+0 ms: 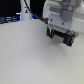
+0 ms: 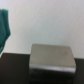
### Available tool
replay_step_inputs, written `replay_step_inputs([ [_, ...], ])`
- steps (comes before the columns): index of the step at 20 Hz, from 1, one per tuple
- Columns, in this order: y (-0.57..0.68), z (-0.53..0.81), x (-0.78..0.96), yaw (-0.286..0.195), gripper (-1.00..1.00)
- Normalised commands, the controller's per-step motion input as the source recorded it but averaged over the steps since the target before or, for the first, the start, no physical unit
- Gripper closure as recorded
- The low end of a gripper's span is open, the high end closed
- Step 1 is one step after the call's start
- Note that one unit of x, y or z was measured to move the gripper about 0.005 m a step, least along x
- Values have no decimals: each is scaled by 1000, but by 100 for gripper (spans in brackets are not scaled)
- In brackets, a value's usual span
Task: Open the kcup holder, insert the kcup into the holder, and close the kcup holder
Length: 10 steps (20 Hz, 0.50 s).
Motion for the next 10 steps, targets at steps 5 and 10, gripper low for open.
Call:
replay_step_inputs([
  [5, 5, -145, -101, 295, -100],
  [10, 51, -116, -261, 272, -100],
])
